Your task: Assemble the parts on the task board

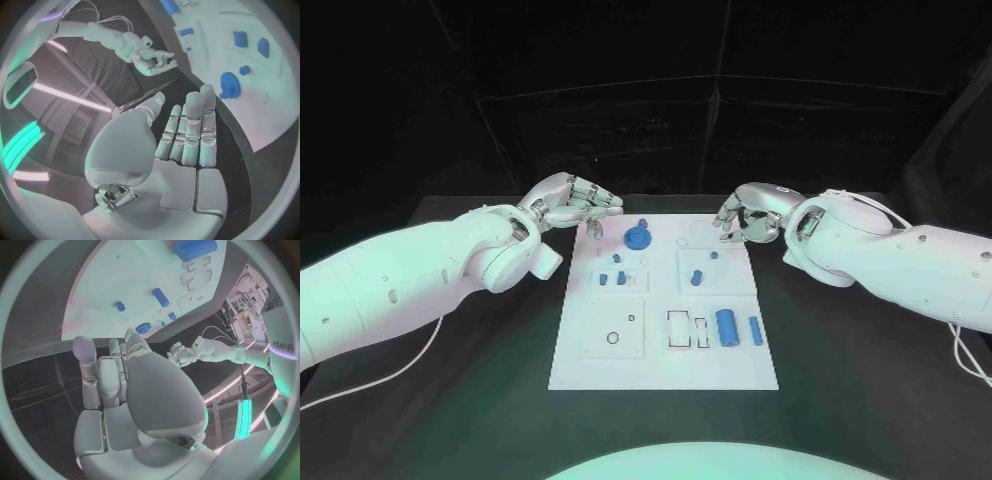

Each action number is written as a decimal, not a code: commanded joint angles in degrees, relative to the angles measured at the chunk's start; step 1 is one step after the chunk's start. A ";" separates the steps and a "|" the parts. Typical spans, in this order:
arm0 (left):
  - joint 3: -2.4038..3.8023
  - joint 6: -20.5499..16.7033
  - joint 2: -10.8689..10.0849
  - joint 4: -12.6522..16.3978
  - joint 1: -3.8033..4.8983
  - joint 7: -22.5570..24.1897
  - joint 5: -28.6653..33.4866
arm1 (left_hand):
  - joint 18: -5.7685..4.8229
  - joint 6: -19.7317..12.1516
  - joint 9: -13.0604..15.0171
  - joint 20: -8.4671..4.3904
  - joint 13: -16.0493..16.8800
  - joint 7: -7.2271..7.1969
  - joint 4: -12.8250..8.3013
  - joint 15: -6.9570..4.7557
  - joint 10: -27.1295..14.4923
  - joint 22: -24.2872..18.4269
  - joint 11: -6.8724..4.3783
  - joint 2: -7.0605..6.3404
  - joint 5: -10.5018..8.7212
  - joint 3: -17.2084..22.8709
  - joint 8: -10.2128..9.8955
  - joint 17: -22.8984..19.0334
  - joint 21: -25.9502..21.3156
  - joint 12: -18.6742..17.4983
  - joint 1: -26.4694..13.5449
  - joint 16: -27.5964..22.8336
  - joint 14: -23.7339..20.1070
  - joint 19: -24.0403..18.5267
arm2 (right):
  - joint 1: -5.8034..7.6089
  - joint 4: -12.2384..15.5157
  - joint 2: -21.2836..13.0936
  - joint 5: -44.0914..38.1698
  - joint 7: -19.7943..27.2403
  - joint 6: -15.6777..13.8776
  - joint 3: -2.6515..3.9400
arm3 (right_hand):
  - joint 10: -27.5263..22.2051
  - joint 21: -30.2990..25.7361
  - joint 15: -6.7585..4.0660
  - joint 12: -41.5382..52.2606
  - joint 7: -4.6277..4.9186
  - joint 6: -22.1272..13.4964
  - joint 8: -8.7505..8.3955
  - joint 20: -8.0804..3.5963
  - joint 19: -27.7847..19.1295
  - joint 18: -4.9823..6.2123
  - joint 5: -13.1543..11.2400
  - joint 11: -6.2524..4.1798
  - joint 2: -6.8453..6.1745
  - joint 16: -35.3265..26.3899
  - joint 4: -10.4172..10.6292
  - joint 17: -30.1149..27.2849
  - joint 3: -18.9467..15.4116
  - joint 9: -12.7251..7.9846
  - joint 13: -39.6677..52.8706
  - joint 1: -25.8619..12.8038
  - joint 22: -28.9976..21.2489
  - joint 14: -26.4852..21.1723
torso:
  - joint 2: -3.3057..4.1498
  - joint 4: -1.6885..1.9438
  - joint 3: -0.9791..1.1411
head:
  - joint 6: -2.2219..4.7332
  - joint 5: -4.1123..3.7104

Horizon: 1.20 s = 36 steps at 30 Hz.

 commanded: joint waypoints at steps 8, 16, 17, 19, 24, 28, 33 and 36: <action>-0.03 -2.71 -2.29 4.43 -0.73 10.06 21.19 | 0.75 0.24 0.11 -0.32 0.26 -0.09 0.23 -0.26 0.52 -1.52 -0.53 0.97 0.03 -2.20 0.99 -1.19 -1.52 2.38 1.91 -0.49 -0.13 1.17 | -1.07 0.51 0.89 -12.20 -0.34 3.10 -0.83 | 1.22 -0.20 0.05 -3.79 -0.61 0.92 -1.53 -0.02 -0.05 1.01 -0.27 -0.26 -0.65 -0.32 0.31 -0.18 1.39 -0.02 -5.72 0.04 0.33 1.09 | 0.12 0.10 0.01 | 0.37 -0.61; -0.04 -2.84 -2.83 5.19 -0.96 10.35 22.53 | 0.75 0.35 0.11 -0.37 0.30 -0.13 0.33 -0.31 0.63 -1.83 -0.60 1.21 0.03 -2.62 1.22 -1.45 -1.84 2.90 2.20 -0.57 -0.15 1.34 | -1.66 -0.59 2.30 -12.78 -0.85 4.85 -1.55 | 1.68 -0.22 0.08 -5.06 -0.49 1.17 -2.08 -0.08 0.10 0.97 -0.29 -0.12 -0.49 -0.55 0.32 -0.46 2.19 -0.01 -7.76 0.13 0.36 1.21 | 0.19 -0.02 -0.05 | 0.39 -0.33; -0.05 -2.82 -2.85 5.24 -0.98 10.34 22.58 | 0.75 0.35 0.11 -0.38 0.30 -0.13 0.34 -0.31 0.63 -1.87 -0.60 1.23 0.03 -2.68 1.24 -1.48 -1.89 2.96 2.23 -0.59 -0.17 1.36 | -1.73 -0.71 2.45 -12.81 -0.91 4.99 -1.58 | 1.77 -0.20 0.10 -5.15 -0.45 1.22 -2.12 -0.07 0.14 0.97 -0.30 -0.08 -0.41 -0.56 0.30 -0.46 2.33 0.00 -7.94 0.19 0.39 1.23 | 0.19 -0.03 -0.05 | 0.37 -0.32; -0.05 -2.80 -2.88 5.30 -1.02 10.31 22.64 | 0.75 0.35 0.11 -0.38 0.30 -0.13 0.34 -0.31 0.63 -1.88 -0.60 1.23 0.03 -2.69 1.25 -1.49 -1.90 2.97 2.24 -0.60 -0.17 1.36 | -1.82 -0.92 2.70 -12.83 -1.00 5.32 -1.61 | 1.96 -0.19 0.14 -5.33 -0.38 1.34 -2.19 -0.04 0.18 0.95 -0.43 -0.02 -0.29 -0.59 0.26 -0.50 2.64 0.01 -8.32 0.30 0.42 1.24 | 0.19 0.01 -0.04 | 0.32 -0.33; -0.05 -2.77 -2.97 5.27 -1.09 10.15 22.72 | 0.74 0.34 0.10 -0.40 0.29 -0.11 0.37 -0.32 0.60 -2.05 -0.60 1.32 0.03 -2.90 1.33 -1.63 -2.08 3.18 2.38 -0.68 -0.24 1.41 | -2.00 -1.40 3.24 -12.87 -1.20 6.21 -1.66 | 2.79 -0.05 0.22 -5.95 -0.24 1.74 -2.46 0.04 0.39 0.92 -1.86 0.09 -0.04 -0.59 0.17 -0.50 3.95 0.02 -9.73 0.49 0.67 1.32 | 0.16 -0.04 0.01 | 0.18 -0.28; -0.06 -2.66 -3.02 5.17 -1.12 10.04 22.74 | 0.73 0.31 0.09 -0.40 0.29 -0.06 0.43 -0.31 0.56 -2.12 -0.58 1.38 0.03 -3.01 1.36 -1.70 -2.16 3.27 2.39 -0.71 -0.26 1.43 | -2.11 -1.68 3.55 -12.88 -1.34 6.51 -1.67 | 3.15 0.04 0.25 -6.25 -0.16 1.89 -2.58 0.06 0.49 0.90 -2.23 0.14 0.22 -0.63 0.07 -0.55 4.88 0.02 -10.34 0.70 0.81 1.32 | 0.14 -0.09 0.05 | 0.09 -0.19; -0.06 -2.58 -3.06 5.06 -1.13 9.86 22.75 | 0.72 0.26 0.08 -0.40 0.27 -0.01 0.50 -0.29 0.49 -2.24 -0.55 1.46 0.04 -3.17 1.41 -1.80 -2.29 3.39 2.44 -0.76 -0.30 1.47 | -2.16 -2.04 3.81 -12.88 -1.46 6.80 -1.67 | 3.66 0.14 0.27 -6.67 -0.06 2.16 -2.67 0.08 0.57 0.88 -3.28 0.21 0.54 -0.65 -0.20 -0.59 6.62 0.02 -10.81 1.10 0.94 1.33 | 0.10 -0.07 0.05 | 0.04 -0.25; -0.06 -2.52 -3.06 5.00 -1.14 9.76 22.75 | 0.72 0.25 0.08 -0.40 0.27 0.00 0.51 -0.29 0.47 -2.27 -0.54 1.48 0.04 -3.20 1.42 -1.82 -2.32 3.41 2.45 -0.77 -0.31 1.47 | -2.18 -2.21 3.92 -12.88 -1.54 6.89 -1.67 | 4.11 0.39 0.24 -6.86 -0.05 2.50 -2.63 0.08 0.77 0.83 -4.05 0.22 0.80 -0.62 -0.48 -0.56 7.96 0.05 -10.85 1.43 1.33 1.34 | 0.12 -0.07 0.06 | 0.02 -0.19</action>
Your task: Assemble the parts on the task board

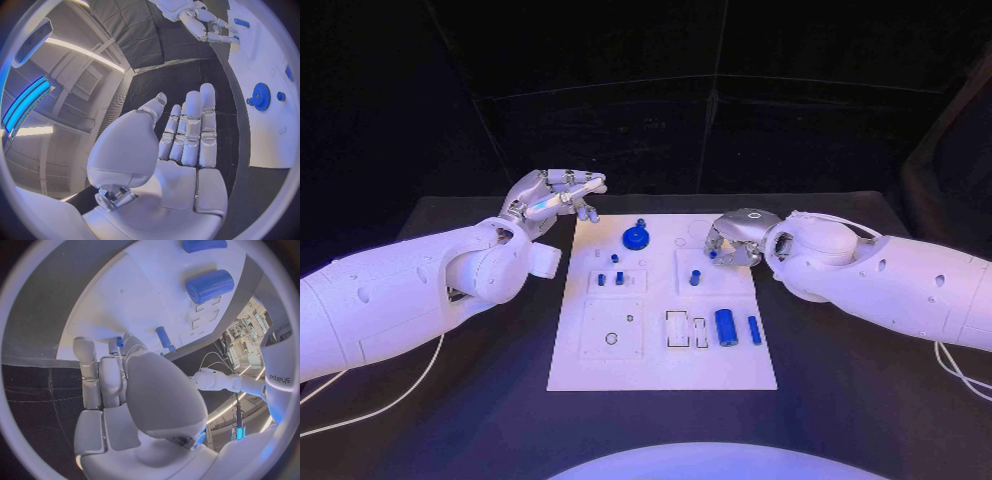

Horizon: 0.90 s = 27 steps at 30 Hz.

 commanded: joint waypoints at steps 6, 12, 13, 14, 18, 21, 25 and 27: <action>0.05 0.22 -0.01 -0.10 0.05 0.82 0.61 | 0.75 0.23 0.03 -0.11 0.03 0.03 0.03 -0.07 0.00 -0.14 -0.11 0.01 0.04 -0.57 0.22 -0.13 -0.37 0.44 0.45 -0.35 -0.13 0.39 | 0.00 -0.50 0.50 -0.65 -0.57 1.30 -0.05 | 1.89 1.23 0.21 -0.82 0.13 1.45 -0.24 -0.16 1.10 0.64 -2.73 0.08 0.27 -0.17 -1.14 0.13 4.63 0.11 0.01 1.22 1.48 1.39 | -0.03 -0.05 0.03 | -0.08 -0.07; 0.04 0.31 0.03 -0.13 0.05 0.69 0.61 | 0.74 0.11 0.02 -0.09 -0.01 0.08 0.09 -0.03 -0.19 -0.36 -0.07 0.19 0.04 -0.80 0.30 -0.31 -0.62 0.64 0.65 -0.45 -0.22 0.43 | -0.15 -0.88 1.08 -1.45 -1.38 0.75 -0.05 | 3.87 2.54 0.09 -1.12 0.15 2.94 -0.02 -0.16 1.87 0.37 -4.38 0.01 -0.11 0.46 -2.55 0.79 9.38 0.23 0.10 0.72 3.31 1.58 | 0.00 0.01 0.00 | -0.13 -0.23; 0.04 0.32 0.04 -0.13 0.05 0.68 0.61 | 0.74 0.11 0.02 -0.09 -0.01 0.08 0.09 -0.03 -0.19 -0.36 -0.07 0.19 0.04 -0.80 0.30 -0.31 -0.62 0.64 0.65 -0.45 -0.22 0.43 | -0.17 -0.89 1.12 -1.53 -1.46 0.72 -0.04 | 4.13 2.71 0.06 -1.21 0.13 3.12 -0.03 -0.15 1.94 0.34 -4.48 0.01 -0.30 0.55 -2.79 0.87 10.11 0.23 0.10 0.44 3.52 1.60 | -0.01 0.01 -0.01 | -0.14 -0.24; 0.04 0.32 0.04 -0.14 0.04 0.67 0.61 | 0.74 0.11 0.02 -0.09 -0.01 0.08 0.09 -0.03 -0.19 -0.36 -0.07 0.19 0.04 -0.80 0.30 -0.31 -0.62 0.64 0.65 -0.45 -0.22 0.43 | -0.19 -0.90 1.18 -1.66 -1.58 0.68 -0.04 | 4.40 2.89 0.04 -1.42 0.02 3.29 -0.10 -0.10 1.97 0.27 -4.53 -0.09 -0.68 0.63 -3.24 0.93 11.24 0.21 0.09 0.00 3.72 1.61 | -0.02 0.01 -0.01 | -0.16 -0.25; 0.04 0.32 0.03 -0.14 0.04 0.57 0.61 | 0.74 0.09 0.01 -0.09 -0.02 0.09 0.08 -0.02 -0.23 -0.41 -0.06 0.23 0.04 -0.85 0.33 -0.36 -0.68 0.69 0.73 -0.47 -0.24 0.45 | -0.30 -0.89 1.42 -2.47 -2.19 0.89 -0.04 | 5.24 3.39 -0.04 -1.96 0.07 3.85 -0.21 -0.15 2.01 0.27 -5.03 -0.11 -2.05 0.85 -4.63 1.06 14.24 0.20 0.13 -1.93 4.28 1.62 | -0.01 -0.01 -0.04 | -0.25 -0.33; 0.04 0.34 0.04 -0.13 0.04 0.52 0.61 | 0.74 0.07 0.01 -0.09 -0.04 0.09 0.04 -0.02 -0.28 -0.50 -0.06 0.29 0.04 -0.91 0.38 -0.43 -0.77 0.78 0.88 -0.50 -0.27 0.47 | -0.41 -0.77 1.57 -3.59 -2.85 1.47 -0.04 | 5.57 3.53 -0.03 -2.32 0.03 4.03 -0.31 -0.16 1.93 0.27 -5.23 -0.14 -3.11 0.94 -5.54 1.10 15.48 0.18 0.14 -3.32 4.40 1.62 | -0.06 -0.03 -0.04 | -0.34 -0.36; 0.04 0.41 0.05 -0.08 0.04 0.44 0.61 | 0.74 0.05 0.01 -0.08 -0.05 0.09 -0.02 -0.02 -0.34 -0.58 -0.06 0.34 0.04 -0.96 0.43 -0.50 -0.86 0.87 1.06 -0.52 -0.28 0.50 | -0.60 -0.45 1.68 -4.99 -3.86 2.02 -0.04 | 5.88 3.69 -0.01 -2.51 0.01 4.26 -0.29 -0.19 1.97 0.25 -5.40 -0.23 -3.53 1.07 -6.16 1.21 16.31 0.19 0.17 -4.22 4.63 1.64 | -0.11 -0.03 -0.04 | -0.35 -0.36; 0.04 0.43 0.04 -0.08 0.04 0.40 0.61 | 0.74 0.05 0.01 -0.08 -0.05 0.09 -0.02 -0.02 -0.34 -0.58 -0.06 0.34 0.04 -0.97 0.43 -0.50 -0.86 0.87 1.07 -0.52 -0.28 0.50 | -0.66 -0.24 1.64 -5.39 -4.23 1.65 -0.04 | 6.15 3.96 -0.09 -2.58 -0.07 4.55 -0.21 -0.16 2.17 0.17 -5.20 -0.30 -3.59 1.21 -6.50 1.34 16.82 0.23 0.19 -4.71 5.06 1.68 | -0.10 -0.02 -0.01 | -0.35 -0.30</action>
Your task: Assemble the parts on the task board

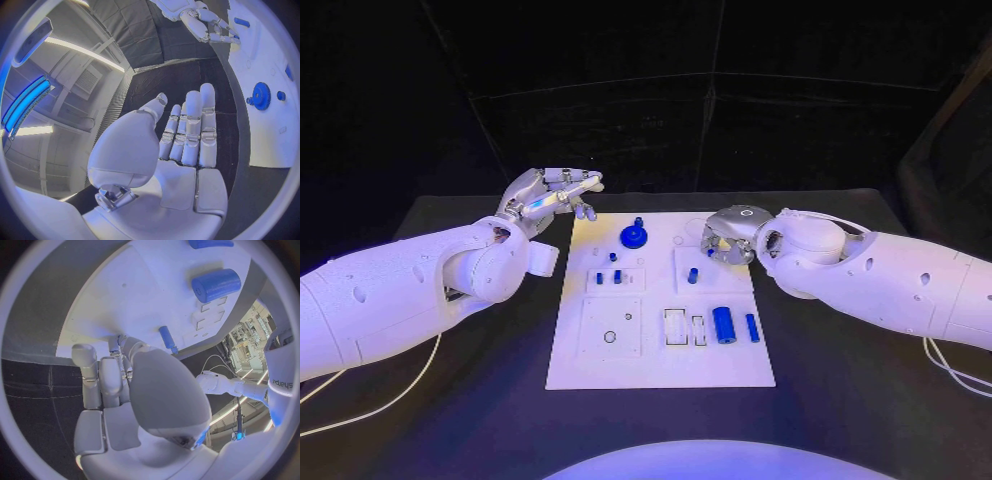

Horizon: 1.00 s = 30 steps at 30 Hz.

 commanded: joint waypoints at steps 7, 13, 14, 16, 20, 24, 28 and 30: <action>0.05 0.40 -0.14 0.08 0.06 0.36 0.32 | 0.75 0.03 0.02 -0.08 -0.07 0.11 -0.04 -0.02 -0.42 -0.17 -0.05 0.05 0.05 -0.38 0.29 -0.15 -0.30 0.50 0.80 -0.34 -0.30 0.56 | -0.44 1.57 -0.70 -2.42 -1.94 -2.23 -0.24 | 1.17 0.96 -0.28 -0.74 0.03 1.01 -0.20 0.07 0.93 0.09 2.10 -0.23 -0.27 0.16 -1.35 -0.16 2.67 -0.01 -0.05 -2.69 1.03 1.62 | -0.06 0.04 0.08 | 0.11 0.17; 0.05 0.35 -0.27 0.03 0.03 0.37 0.32 | 0.76 0.01 0.02 -0.08 -0.08 0.12 -0.05 -0.02 -0.45 -0.21 -0.05 0.11 0.05 -0.39 0.32 -0.18 -0.34 0.54 0.88 -0.35 -0.30 0.57 | -0.45 3.03 -1.62 -1.11 -1.46 -6.69 -0.22 | 1.25 1.17 -0.31 -0.94 0.06 1.03 -0.25 0.07 1.08 0.05 2.53 -0.24 -0.42 0.08 -1.78 -0.34 3.32 -0.02 -0.05 -3.28 1.33 1.59 | -0.01 0.00 0.03 | 0.23 0.10; 0.05 0.34 -0.28 0.02 0.02 0.37 0.32 | 0.76 0.00 0.02 -0.08 -0.08 0.12 -0.06 -0.02 -0.47 -0.22 -0.04 0.13 0.05 -0.39 0.33 -0.20 -0.36 0.56 0.92 -0.35 -0.31 0.58 | -0.45 3.23 -1.74 -0.81 -1.39 -7.41 -0.21 | 1.25 1.18 -0.31 -0.96 0.07 1.03 -0.25 0.07 1.08 0.05 2.52 -0.23 -0.44 0.08 -1.80 -0.35 3.36 -0.02 -0.06 -3.37 1.34 1.59 | -0.03 0.00 0.03 | 0.26 0.07; 0.05 0.33 -0.28 -0.01 0.01 0.37 0.32 | 0.76 0.00 0.02 -0.08 -0.08 0.12 -0.06 -0.02 -0.47 -0.22 -0.04 0.13 0.05 -0.39 0.33 -0.20 -0.36 0.56 0.92 -0.35 -0.31 0.58 | -0.45 3.64 -1.98 -0.26 -1.29 -8.79 -0.20 | 1.25 1.24 -0.31 -1.01 0.08 1.03 -0.26 0.08 1.12 0.03 2.47 -0.22 -0.47 0.08 -1.83 -0.37 3.46 -0.03 -0.06 -3.58 1.42 1.59 | -0.04 -0.01 0.04 | 0.27 0.05; 0.05 0.32 -0.29 -0.02 -0.02 0.36 0.32 | 0.76 0.00 0.02 -0.08 -0.09 0.12 -0.07 -0.02 -0.48 -0.24 -0.04 0.15 0.05 -0.39 0.33 -0.21 -0.37 0.57 0.94 -0.35 -0.31 0.59 | -0.44 4.44 -2.57 1.01 -1.18 -10.73 -0.17 | 1.29 1.30 -0.32 -1.12 0.08 1.06 -0.26 0.09 1.15 0.02 2.20 -0.23 -0.51 0.08 -1.92 -0.42 3.71 -0.02 -0.06 -4.07 1.48 1.58 | -0.01 0.04 0.02 | 0.33 -0.05; 0.05 0.31 -0.32 -0.03 -0.03 0.37 0.32 | 0.76 -0.01 0.02 -0.09 -0.09 0.12 -0.08 -0.02 -0.49 -0.25 -0.04 0.17 0.05 -0.40 0.34 -0.22 -0.39 0.58 0.98 -0.36 -0.31 0.60 | -0.42 5.31 -3.33 2.13 -1.24 -11.51 -0.14 | 1.30 1.32 -0.34 -1.17 0.07 1.07 -0.27 0.10 1.17 0.02 2.06 -0.23 -0.52 0.08 -1.98 -0.44 3.82 -0.02 -0.06 -4.25 1.51 1.58 | -0.08 0.03 -0.02 | 0.35 -0.09; 0.05 0.27 -0.41 0.03 -0.04 0.36 0.32 | 0.76 -0.01 0.02 -0.09 -0.09 0.12 -0.08 -0.02 -0.49 -0.25 -0.04 0.17 0.05 -0.40 0.34 -0.22 -0.39 0.58 0.98 -0.36 -0.31 0.60 | -0.41 6.63 -4.43 2.90 -1.49 -11.85 -0.11 | 1.30 1.35 -0.34 -1.18 0.07 1.07 -0.27 0.10 1.19 0.01 2.05 -0.24 -0.52 0.05 -2.00 -0.49 3.84 -0.03 -0.06 -4.27 1.56 1.57 | -0.11 0.06 -0.07 | 0.44 -0.07; 0.05 0.26 -0.48 0.08 -0.04 0.36 0.32 | 0.76 -0.01 0.02 -0.09 -0.09 0.12 -0.08 -0.02 -0.49 -0.25 -0.04 0.17 0.05 -0.40 0.34 -0.22 -0.39 0.58 0.98 -0.36 -0.31 0.60 | -0.40 7.56 -5.04 3.22 -1.55 -12.08 -0.10 | 1.30 1.36 -0.35 -1.19 0.07 1.07 -0.27 0.10 1.21 0.01 2.06 -0.24 -0.53 0.05 -2.02 -0.50 3.86 -0.03 -0.06 -4.28 1.59 1.57 | -0.10 0.06 -0.08 | 0.46 -0.02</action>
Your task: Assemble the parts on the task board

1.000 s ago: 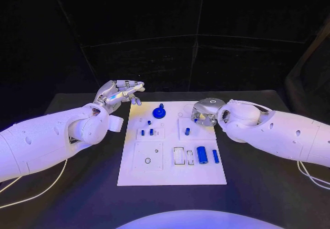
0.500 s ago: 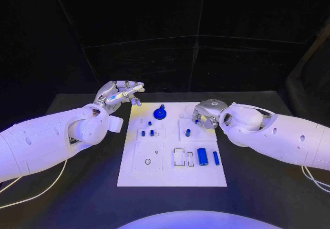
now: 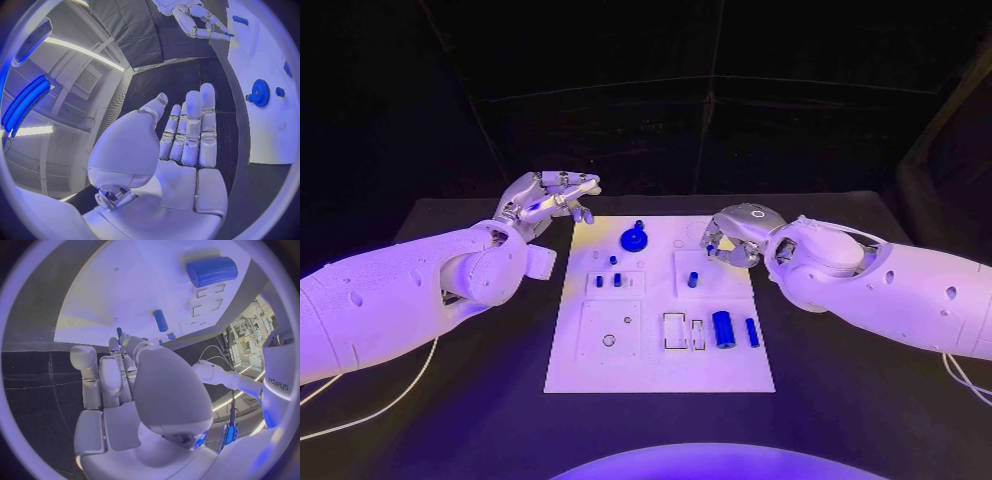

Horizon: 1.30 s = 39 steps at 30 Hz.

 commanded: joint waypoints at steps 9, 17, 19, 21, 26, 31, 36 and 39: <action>0.05 0.15 -0.20 0.35 0.06 0.49 0.25 | 0.77 -0.04 0.02 0.08 -0.10 0.14 -0.10 -0.02 -0.54 -0.13 -0.04 0.19 0.05 -0.42 0.37 -0.08 -0.43 0.40 0.61 -0.37 -0.33 0.45 | 0.13 7.16 -1.07 6.57 2.62 -6.63 0.12 | 0.02 0.75 -0.41 -0.55 0.13 0.12 -0.30 0.04 0.76 -0.08 0.12 0.05 -0.08 0.28 -0.43 0.18 1.00 0.02 -0.10 -0.76 0.66 1.59 | 0.00 0.09 -0.01 | 0.22 0.90; 0.06 0.21 0.03 0.66 0.07 0.51 0.25 | 0.77 -0.04 0.02 0.08 -0.10 0.14 -0.10 -0.02 -0.54 -0.13 -0.04 0.19 0.05 -0.42 0.37 -0.08 -0.43 0.40 0.61 -0.37 -0.33 0.45 | 0.09 8.73 2.05 8.07 5.37 -7.68 0.08 | -0.12 0.87 -0.41 -0.76 0.22 -0.09 -0.35 0.04 0.82 -0.09 0.30 0.13 -0.08 0.39 -0.80 0.24 1.48 -0.02 -0.10 -0.93 0.78 1.60 | 0.07 0.26 -0.07 | -0.18 2.57; 0.06 0.22 0.09 0.71 0.07 0.53 0.25 | 0.77 -0.07 0.01 0.08 -0.11 0.15 -0.12 -0.02 -0.58 -0.17 -0.03 0.22 0.05 -0.44 0.38 -0.12 -0.47 0.44 0.68 -0.38 -0.33 0.46 | -0.13 8.45 3.17 8.11 5.77 -7.22 0.05 | -0.17 0.96 -0.40 -0.82 0.27 -0.17 -0.36 0.03 0.88 -0.11 0.38 0.16 -0.09 0.39 -0.94 0.21 1.65 -0.03 -0.10 -0.99 0.91 1.59 | 0.10 0.24 -0.11 | -0.27 2.99; 0.06 0.19 0.12 0.75 0.07 0.53 0.25 | 0.77 -0.07 0.01 0.08 -0.11 0.15 -0.12 -0.02 -0.58 -0.17 -0.03 0.22 0.05 -0.44 0.38 -0.12 -0.47 0.44 0.68 -0.38 -0.33 0.46 | -0.82 8.27 4.09 8.08 6.09 -6.67 0.04 | -0.17 0.96 -0.40 -0.82 0.27 -0.17 -0.36 0.03 0.88 -0.11 0.38 0.16 -0.09 0.39 -0.94 0.21 1.65 -0.03 -0.10 -0.99 0.91 1.59 | 0.11 0.03 -0.04 | -0.51 3.72; 0.06 0.21 0.28 0.85 0.07 0.54 0.25 | 0.77 -0.07 0.01 0.08 -0.11 0.15 -0.12 -0.02 -0.58 -0.17 -0.03 0.22 0.05 -0.44 0.38 -0.12 -0.47 0.44 0.68 -0.38 -0.33 0.46 | -2.89 7.23 6.66 7.56 6.92 -4.95 0.01 | -0.20 0.92 -0.37 -0.88 0.30 -0.23 -0.36 0.04 0.82 -0.09 0.43 0.19 -0.03 0.43 -1.06 0.23 1.84 -0.04 -0.09 -1.06 0.81 1.59 | 0.20 0.03 0.03 | -1.18 5.04; 0.06 0.24 0.47 0.94 0.08 0.51 0.25 | 0.77 -0.07 0.01 0.08 -0.11 0.15 -0.12 -0.02 -0.58 -0.17 -0.03 0.22 0.05 -0.44 0.38 -0.12 -0.47 0.44 0.68 -0.38 -0.33 0.46 | -4.60 5.60 8.92 6.53 7.14 -2.91 -0.03 | -0.26 0.87 -0.33 -0.95 0.35 -0.31 -0.37 0.04 0.74 -0.06 0.45 0.23 -0.03 0.41 -1.17 0.18 1.97 -0.05 -0.09 -1.18 0.68 1.58 | 0.12 0.05 -0.04 | -1.65 5.79; 0.06 0.28 0.61 1.01 0.08 0.50 0.25 | 0.77 -0.07 0.01 0.08 -0.11 0.15 -0.12 -0.02 -0.58 -0.17 -0.03 0.22 0.05 -0.44 0.38 -0.12 -0.47 0.44 0.68 -0.38 -0.33 0.46 | -5.45 4.43 10.28 5.61 6.86 -1.11 -0.06 | -0.28 0.85 -0.31 -0.98 0.37 -0.36 -0.38 0.04 0.70 -0.05 0.44 0.25 -0.03 0.42 -1.22 0.17 2.02 -0.06 -0.09 -1.23 0.63 1.57 | 0.13 0.08 -0.03 | -2.05 6.36; 0.07 0.30 0.66 1.01 0.08 0.49 0.25 | 0.77 -0.07 0.01 0.08 -0.11 0.15 -0.12 -0.02 -0.58 -0.17 -0.03 0.22 0.05 -0.44 0.38 -0.12 -0.47 0.44 0.68 -0.38 -0.33 0.46 | -5.76 4.02 10.75 5.29 6.74 -0.29 -0.07 | -0.29 0.85 -0.31 -0.99 0.37 -0.36 -0.38 0.04 0.70 -0.05 0.44 0.25 -0.03 0.42 -1.22 0.17 2.02 -0.06 -0.09 -1.24 0.63 1.57 | 0.11 0.00 -0.01 | -2.26 6.66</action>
